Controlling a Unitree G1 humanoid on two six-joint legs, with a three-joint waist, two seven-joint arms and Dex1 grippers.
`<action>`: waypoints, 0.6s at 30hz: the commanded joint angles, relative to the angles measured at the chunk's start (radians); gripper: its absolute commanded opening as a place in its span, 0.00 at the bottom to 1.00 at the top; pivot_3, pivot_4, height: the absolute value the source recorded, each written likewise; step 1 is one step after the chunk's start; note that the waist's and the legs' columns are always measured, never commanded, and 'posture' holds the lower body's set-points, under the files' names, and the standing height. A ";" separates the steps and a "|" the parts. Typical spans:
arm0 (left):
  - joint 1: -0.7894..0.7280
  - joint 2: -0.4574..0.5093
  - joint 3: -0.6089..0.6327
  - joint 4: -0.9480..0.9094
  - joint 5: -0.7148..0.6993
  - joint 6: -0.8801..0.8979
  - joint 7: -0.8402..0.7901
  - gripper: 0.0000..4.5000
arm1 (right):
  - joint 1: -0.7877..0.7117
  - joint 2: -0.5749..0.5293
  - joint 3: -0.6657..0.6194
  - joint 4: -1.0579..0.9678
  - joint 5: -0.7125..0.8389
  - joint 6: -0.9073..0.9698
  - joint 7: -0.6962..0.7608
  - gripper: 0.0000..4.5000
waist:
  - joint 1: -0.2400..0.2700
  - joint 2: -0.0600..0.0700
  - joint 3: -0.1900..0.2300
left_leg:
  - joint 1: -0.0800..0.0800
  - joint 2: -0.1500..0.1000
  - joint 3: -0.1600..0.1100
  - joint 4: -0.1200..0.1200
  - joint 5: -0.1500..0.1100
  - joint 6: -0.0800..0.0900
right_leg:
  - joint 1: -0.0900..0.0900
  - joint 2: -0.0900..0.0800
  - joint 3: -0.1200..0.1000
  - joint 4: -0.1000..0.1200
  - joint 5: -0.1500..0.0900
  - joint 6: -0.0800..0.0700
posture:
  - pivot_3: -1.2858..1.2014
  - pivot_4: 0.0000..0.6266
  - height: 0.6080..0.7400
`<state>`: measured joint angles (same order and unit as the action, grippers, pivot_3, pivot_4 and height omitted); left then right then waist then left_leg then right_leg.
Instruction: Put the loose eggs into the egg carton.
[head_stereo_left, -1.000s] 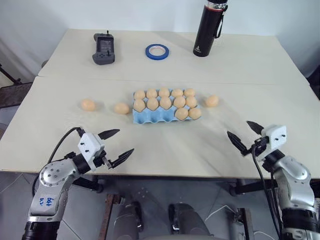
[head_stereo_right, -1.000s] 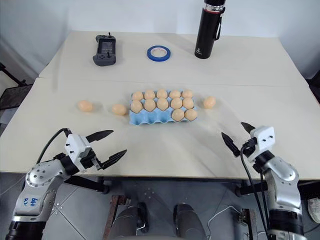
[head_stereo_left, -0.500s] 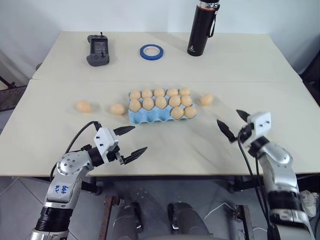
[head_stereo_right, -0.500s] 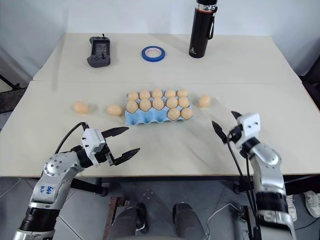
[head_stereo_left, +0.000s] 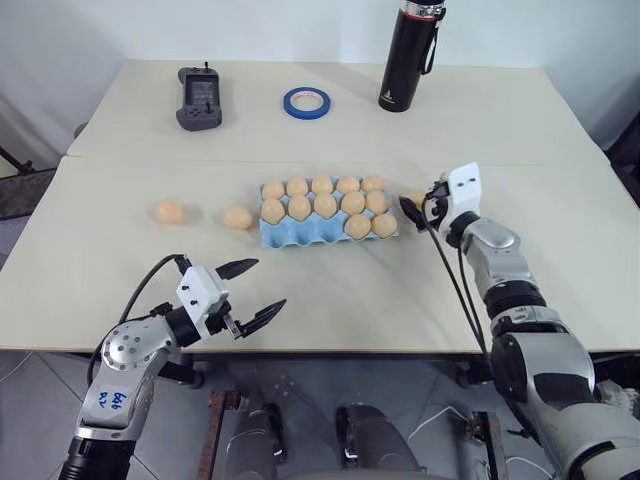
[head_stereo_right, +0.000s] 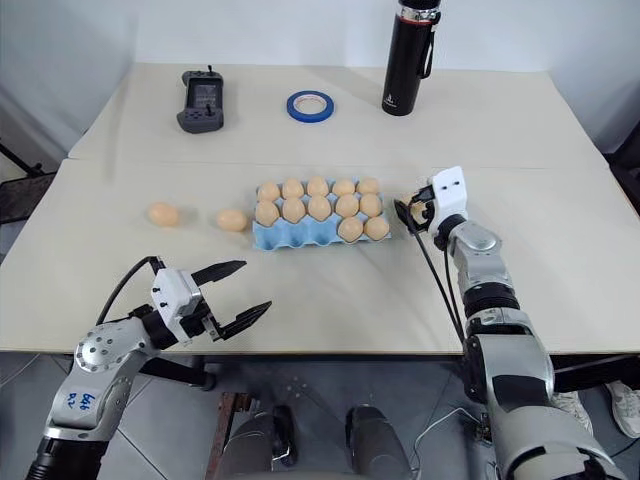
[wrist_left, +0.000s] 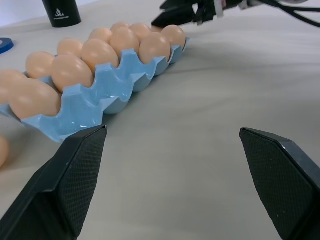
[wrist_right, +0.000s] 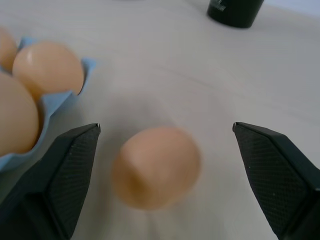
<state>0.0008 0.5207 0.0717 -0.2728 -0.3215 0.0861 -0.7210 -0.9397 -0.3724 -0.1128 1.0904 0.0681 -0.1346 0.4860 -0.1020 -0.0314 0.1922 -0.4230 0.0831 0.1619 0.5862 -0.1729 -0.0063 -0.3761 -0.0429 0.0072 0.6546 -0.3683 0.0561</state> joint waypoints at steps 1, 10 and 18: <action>0.013 0.001 0.021 -0.055 -0.002 -0.005 0.018 1.00 | -0.044 0.003 -0.007 0.050 -0.009 -0.038 -0.030 0.95 | 0.000 0.000 0.000 | 0.000 0.000 0.000 0.000 0.000 0.000 | 0.000 0.000 0.000 0.000 0.000 0.000 | 0.52 0.24 1.00; 0.030 0.008 0.055 -0.064 -0.011 -0.003 0.043 1.00 | -0.044 0.021 -0.027 0.028 0.029 -0.120 0.107 0.45 | -0.010 0.000 0.000 | 0.000 0.000 0.000 0.000 -0.001 -0.001 | 0.000 0.000 0.000 0.001 0.000 0.000 | 0.52 0.24 1.00; 0.090 0.054 0.205 -0.005 -0.030 -0.020 0.031 1.00 | 0.023 0.091 0.074 -0.332 0.078 0.030 0.348 0.44 | -0.013 0.001 0.001 | 0.001 0.002 0.000 -0.001 -0.002 0.000 | -0.001 0.002 0.000 0.003 0.000 0.000 | 0.52 0.24 1.00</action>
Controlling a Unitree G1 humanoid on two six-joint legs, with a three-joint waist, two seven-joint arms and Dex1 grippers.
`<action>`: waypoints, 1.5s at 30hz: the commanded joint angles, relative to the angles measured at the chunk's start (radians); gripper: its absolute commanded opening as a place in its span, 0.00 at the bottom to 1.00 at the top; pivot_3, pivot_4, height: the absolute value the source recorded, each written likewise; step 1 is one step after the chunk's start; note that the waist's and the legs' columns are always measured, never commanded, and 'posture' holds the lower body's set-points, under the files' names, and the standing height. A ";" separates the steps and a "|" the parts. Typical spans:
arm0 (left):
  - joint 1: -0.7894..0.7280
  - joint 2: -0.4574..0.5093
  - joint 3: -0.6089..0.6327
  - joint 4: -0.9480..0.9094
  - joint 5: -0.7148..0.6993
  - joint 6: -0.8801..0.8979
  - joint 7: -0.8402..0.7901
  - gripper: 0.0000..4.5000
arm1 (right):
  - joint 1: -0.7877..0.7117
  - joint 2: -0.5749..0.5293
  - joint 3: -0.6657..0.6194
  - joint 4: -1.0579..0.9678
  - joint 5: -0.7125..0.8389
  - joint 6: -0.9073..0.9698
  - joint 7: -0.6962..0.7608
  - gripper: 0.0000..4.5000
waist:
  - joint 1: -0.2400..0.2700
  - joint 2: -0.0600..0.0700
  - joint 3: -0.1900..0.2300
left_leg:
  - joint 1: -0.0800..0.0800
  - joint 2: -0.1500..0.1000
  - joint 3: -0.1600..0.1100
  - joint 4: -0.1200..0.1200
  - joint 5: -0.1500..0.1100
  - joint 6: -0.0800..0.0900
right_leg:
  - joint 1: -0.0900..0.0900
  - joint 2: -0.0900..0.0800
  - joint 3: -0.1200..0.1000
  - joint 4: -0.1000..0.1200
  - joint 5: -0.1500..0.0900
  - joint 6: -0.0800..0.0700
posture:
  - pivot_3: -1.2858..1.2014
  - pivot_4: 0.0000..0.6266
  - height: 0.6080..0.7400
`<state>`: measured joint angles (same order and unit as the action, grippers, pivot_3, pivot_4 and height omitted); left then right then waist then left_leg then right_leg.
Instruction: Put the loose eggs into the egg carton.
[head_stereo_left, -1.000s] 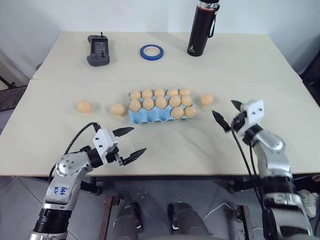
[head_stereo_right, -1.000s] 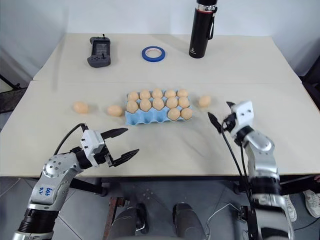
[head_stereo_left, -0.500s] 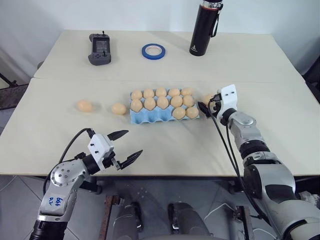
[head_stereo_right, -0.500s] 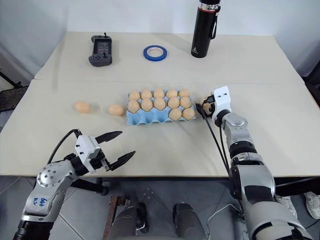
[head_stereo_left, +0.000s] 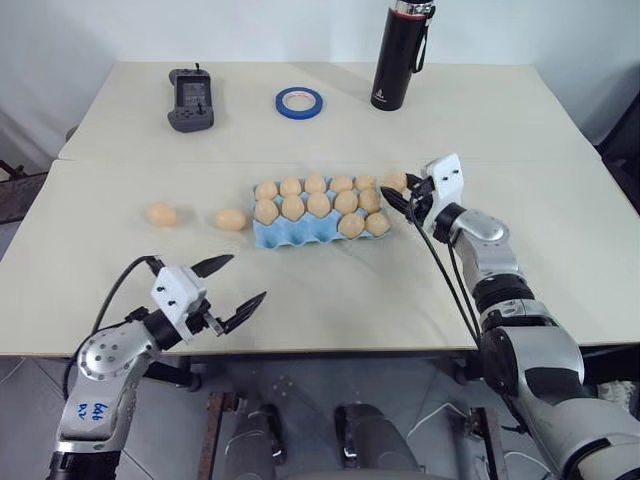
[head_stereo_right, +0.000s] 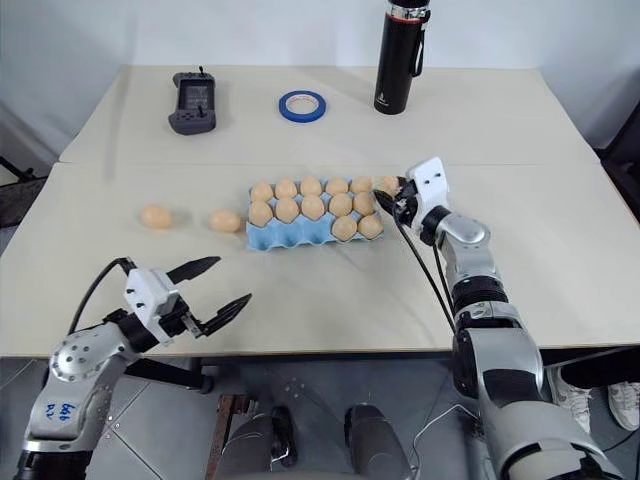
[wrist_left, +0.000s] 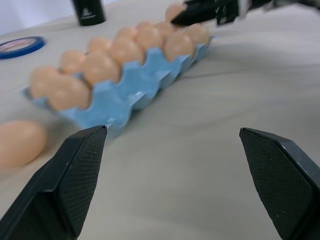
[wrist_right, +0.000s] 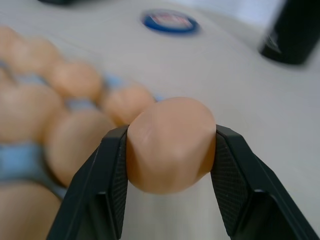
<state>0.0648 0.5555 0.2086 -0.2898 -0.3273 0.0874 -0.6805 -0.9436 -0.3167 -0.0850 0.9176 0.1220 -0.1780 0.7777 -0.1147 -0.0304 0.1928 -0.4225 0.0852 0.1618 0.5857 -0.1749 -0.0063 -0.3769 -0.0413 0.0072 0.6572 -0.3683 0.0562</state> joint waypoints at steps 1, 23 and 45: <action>0.034 0.022 0.079 0.018 -0.026 -0.024 -0.014 1.00 | 0.043 0.049 0.063 -0.208 0.021 0.103 0.053 0.44 | 0.000 0.000 0.000 | 0.000 0.000 0.000 0.000 0.000 0.000 | 0.000 0.000 0.000 0.000 0.000 0.000 | 0.52 0.24 1.00; 0.049 0.004 0.102 0.006 -0.041 -0.018 -0.002 1.00 | 0.293 -0.004 0.131 -0.673 0.104 0.270 0.157 0.99 | 0.014 0.000 0.000 | -0.001 -0.002 -0.001 -0.007 -0.001 -0.001 | -0.002 -0.003 -0.002 -0.003 -0.002 -0.003 | 0.52 0.24 1.00; 0.091 -0.078 0.188 -0.021 -0.110 0.057 0.143 1.00 | 0.686 -0.174 -0.068 -0.804 0.331 0.070 0.365 0.99 | 0.032 -0.001 0.000 | 0.000 -0.002 -0.003 -0.002 -0.002 0.000 | 0.002 -0.004 -0.002 -0.005 -0.002 -0.004 | 0.52 0.24 1.00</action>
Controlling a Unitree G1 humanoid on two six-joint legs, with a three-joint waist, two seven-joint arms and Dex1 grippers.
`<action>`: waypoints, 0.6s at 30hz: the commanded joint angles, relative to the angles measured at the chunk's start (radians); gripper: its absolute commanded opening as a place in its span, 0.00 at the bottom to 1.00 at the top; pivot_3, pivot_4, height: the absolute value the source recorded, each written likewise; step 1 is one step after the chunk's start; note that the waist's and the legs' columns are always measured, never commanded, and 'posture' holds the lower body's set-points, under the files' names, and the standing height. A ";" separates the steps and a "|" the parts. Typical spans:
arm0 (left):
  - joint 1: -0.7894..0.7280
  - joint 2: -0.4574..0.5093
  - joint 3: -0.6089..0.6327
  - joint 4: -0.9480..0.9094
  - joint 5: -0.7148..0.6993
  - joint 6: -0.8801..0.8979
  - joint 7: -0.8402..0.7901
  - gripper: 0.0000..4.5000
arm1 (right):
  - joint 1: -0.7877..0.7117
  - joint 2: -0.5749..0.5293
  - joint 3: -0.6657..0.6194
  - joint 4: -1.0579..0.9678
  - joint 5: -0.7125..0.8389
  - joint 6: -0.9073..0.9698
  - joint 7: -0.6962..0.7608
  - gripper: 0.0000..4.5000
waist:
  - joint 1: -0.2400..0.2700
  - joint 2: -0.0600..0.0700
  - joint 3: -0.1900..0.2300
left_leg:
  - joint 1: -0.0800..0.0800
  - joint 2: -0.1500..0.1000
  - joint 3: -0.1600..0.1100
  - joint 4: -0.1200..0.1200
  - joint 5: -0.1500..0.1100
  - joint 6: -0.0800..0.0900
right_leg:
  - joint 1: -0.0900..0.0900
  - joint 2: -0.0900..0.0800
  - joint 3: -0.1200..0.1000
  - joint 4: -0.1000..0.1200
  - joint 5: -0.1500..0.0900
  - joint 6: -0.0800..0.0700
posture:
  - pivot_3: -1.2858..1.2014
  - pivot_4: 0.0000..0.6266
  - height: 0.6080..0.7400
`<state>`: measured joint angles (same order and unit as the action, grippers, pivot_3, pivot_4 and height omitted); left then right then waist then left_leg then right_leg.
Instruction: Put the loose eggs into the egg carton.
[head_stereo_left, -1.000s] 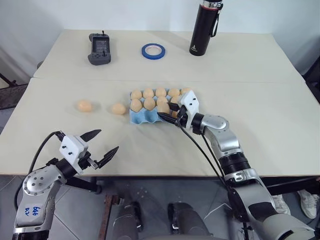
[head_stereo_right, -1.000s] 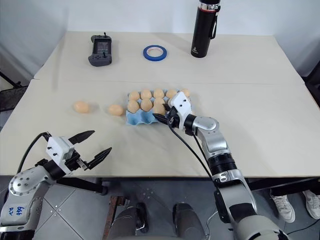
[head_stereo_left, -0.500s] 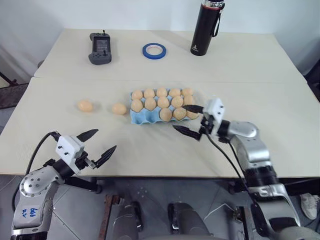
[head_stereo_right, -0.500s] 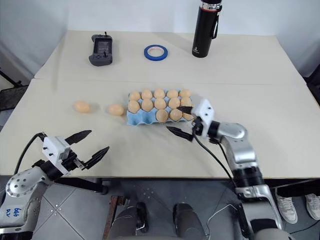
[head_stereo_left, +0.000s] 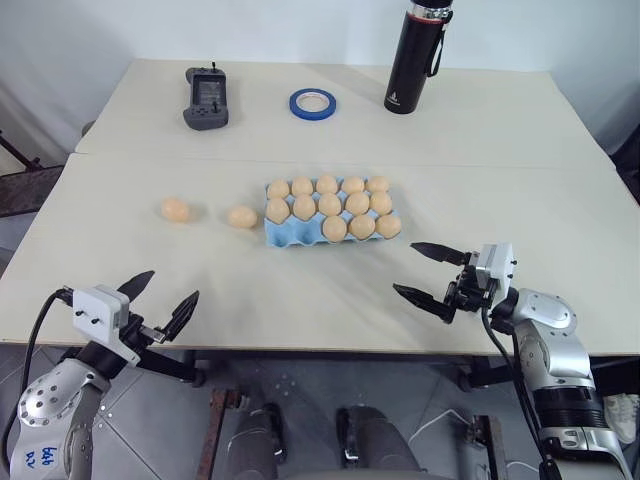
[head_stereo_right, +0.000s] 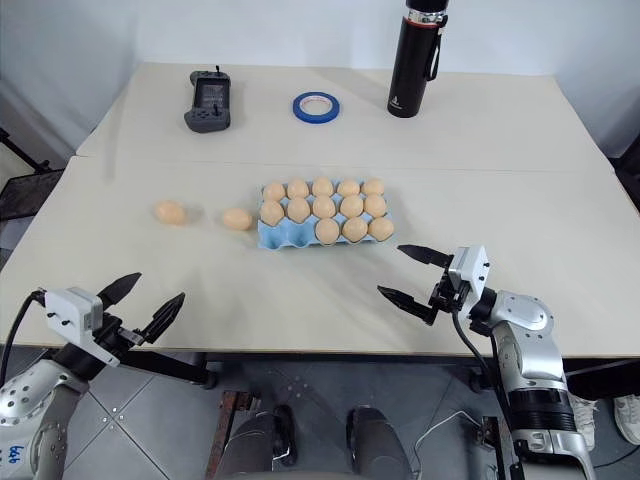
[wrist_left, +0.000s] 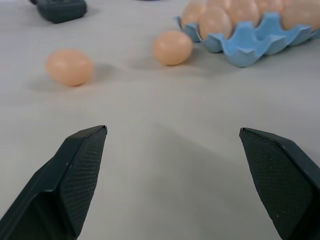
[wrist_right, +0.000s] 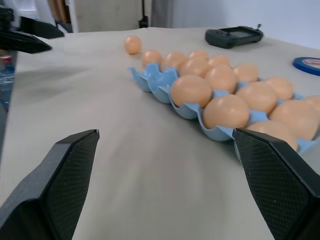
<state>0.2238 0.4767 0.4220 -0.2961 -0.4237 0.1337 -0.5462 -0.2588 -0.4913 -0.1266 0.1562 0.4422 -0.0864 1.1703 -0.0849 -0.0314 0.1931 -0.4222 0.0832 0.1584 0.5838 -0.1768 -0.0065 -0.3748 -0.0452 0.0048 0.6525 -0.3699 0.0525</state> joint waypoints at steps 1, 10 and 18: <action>-0.112 -0.001 -0.043 0.005 -0.012 0.017 0.011 1.00 | 0.001 -0.001 -0.023 -0.043 0.010 -0.022 -0.033 0.99 | 0.005 0.000 0.000 | 0.000 0.000 0.000 0.000 0.000 0.000 | 0.000 0.000 0.000 0.000 0.000 0.000 | 0.52 0.24 1.00; -0.592 -0.069 -0.196 0.436 0.091 -0.026 0.047 1.00 | -0.006 -0.016 -0.015 -0.062 -0.011 -0.025 -0.079 0.99 | 0.008 0.000 0.000 | -0.001 0.000 0.001 0.000 0.002 0.003 | 0.000 0.002 -0.001 0.001 0.001 0.003 | 0.52 0.24 1.00; -0.884 -0.103 -0.247 0.901 0.195 -0.180 0.051 1.00 | 0.024 -0.017 -0.018 -0.116 -0.009 -0.010 -0.120 0.99 | 0.011 -0.001 0.001 | -0.001 0.001 0.001 0.006 0.005 0.003 | 0.000 0.005 0.000 0.004 0.001 0.005 | 0.52 0.24 1.00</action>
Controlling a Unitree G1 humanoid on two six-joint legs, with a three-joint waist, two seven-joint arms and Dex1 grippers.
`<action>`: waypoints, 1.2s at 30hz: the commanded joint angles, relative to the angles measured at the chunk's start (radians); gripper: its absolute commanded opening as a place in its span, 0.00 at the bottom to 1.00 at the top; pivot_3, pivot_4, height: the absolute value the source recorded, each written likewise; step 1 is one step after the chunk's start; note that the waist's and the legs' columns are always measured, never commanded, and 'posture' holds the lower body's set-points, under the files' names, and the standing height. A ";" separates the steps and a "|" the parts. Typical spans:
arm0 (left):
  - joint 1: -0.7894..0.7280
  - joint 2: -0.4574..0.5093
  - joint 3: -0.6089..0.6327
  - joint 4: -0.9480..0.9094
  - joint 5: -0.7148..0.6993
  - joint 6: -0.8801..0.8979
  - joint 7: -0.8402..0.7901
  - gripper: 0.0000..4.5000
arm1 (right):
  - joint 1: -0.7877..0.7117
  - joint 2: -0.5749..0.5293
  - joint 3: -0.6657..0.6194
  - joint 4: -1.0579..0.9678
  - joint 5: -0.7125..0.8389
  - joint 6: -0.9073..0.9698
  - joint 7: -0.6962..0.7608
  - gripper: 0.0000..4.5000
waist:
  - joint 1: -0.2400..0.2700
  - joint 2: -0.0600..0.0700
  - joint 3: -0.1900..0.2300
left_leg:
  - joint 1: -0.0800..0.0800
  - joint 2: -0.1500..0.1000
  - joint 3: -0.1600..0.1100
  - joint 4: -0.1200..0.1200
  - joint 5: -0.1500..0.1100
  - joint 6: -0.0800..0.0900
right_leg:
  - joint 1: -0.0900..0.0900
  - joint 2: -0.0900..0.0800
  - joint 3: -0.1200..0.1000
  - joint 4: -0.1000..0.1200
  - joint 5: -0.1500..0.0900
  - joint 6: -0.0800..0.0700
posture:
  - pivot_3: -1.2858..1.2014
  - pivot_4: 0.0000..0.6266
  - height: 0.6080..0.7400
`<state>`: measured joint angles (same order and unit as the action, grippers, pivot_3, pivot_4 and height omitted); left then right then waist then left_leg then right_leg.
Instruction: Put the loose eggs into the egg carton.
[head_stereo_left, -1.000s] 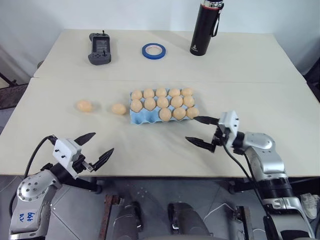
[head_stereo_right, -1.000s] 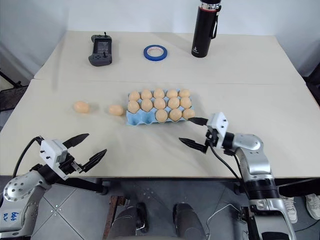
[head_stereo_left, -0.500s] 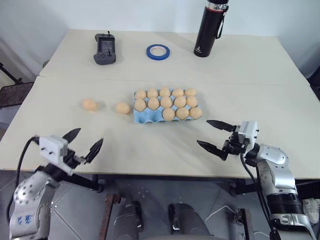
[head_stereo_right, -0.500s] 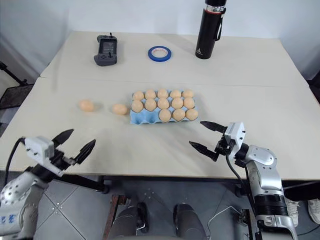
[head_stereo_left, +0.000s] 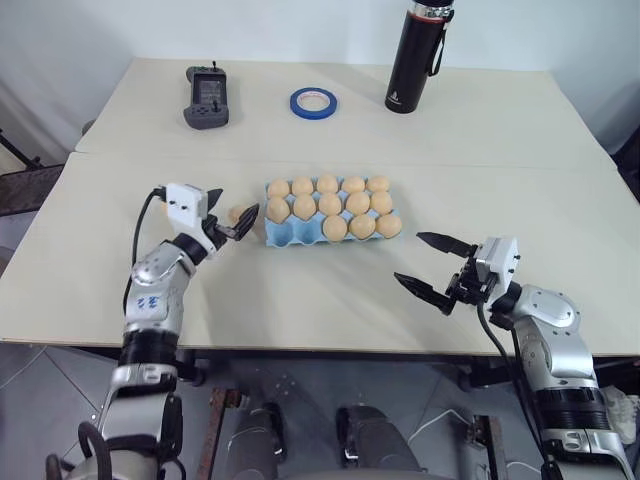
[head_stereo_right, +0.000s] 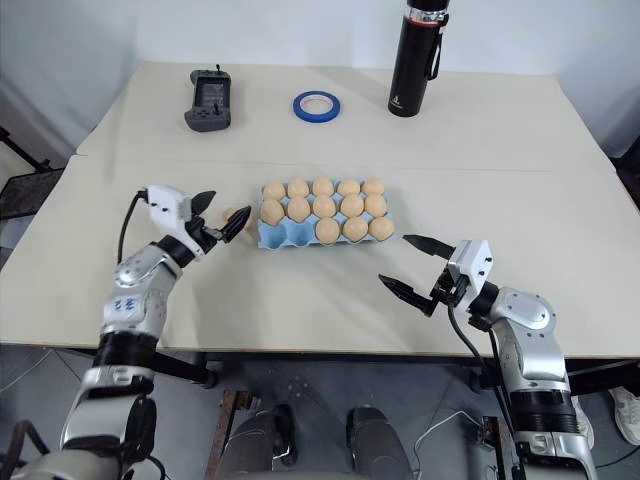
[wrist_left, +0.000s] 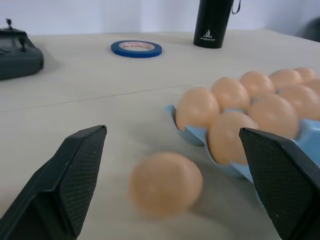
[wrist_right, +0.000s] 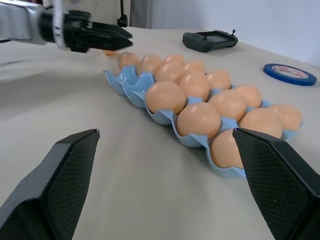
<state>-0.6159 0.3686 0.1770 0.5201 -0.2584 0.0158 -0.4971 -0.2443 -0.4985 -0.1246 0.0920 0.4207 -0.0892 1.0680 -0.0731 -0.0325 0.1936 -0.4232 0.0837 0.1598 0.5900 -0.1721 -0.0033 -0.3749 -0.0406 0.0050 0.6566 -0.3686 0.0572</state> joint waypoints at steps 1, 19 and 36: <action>-0.058 0.006 -0.004 0.114 0.038 -0.073 0.004 1.00 | 0.012 -0.009 -0.021 -0.057 0.014 -0.004 -0.024 0.99 | -0.001 0.000 0.000 | 0.000 0.000 0.000 0.000 0.000 0.000 | 0.000 0.000 0.000 0.001 0.000 0.000 | 0.52 0.24 1.00; -0.131 -0.016 -0.027 0.281 0.079 -0.123 -0.040 0.48 | 0.047 -0.009 -0.025 -0.090 0.024 -0.001 -0.063 1.00 | 0.021 -0.001 0.000 | 0.000 0.000 0.000 0.001 -0.002 -0.004 | 0.000 -0.001 0.000 0.002 0.000 0.000 | 0.52 0.24 1.00; -0.171 -0.091 -0.232 -0.007 0.068 0.046 -0.314 0.48 | 0.056 -0.024 -0.061 -0.062 0.005 -0.032 -0.095 1.00 | 0.020 -0.001 0.001 | 0.000 -0.001 0.000 0.004 -0.001 -0.005 | 0.001 -0.001 0.000 0.003 0.001 0.001 | 0.52 0.24 1.00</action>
<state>-0.7614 0.2839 -0.0491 0.5043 -0.1988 0.0834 -0.7999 -0.1877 -0.5069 -0.1575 0.0489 0.4189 -0.1053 0.9851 -0.0530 -0.0335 0.1942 -0.4235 0.0827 0.1601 0.5940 -0.1730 -0.0080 -0.3745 -0.0418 0.0055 0.6600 -0.3680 0.0585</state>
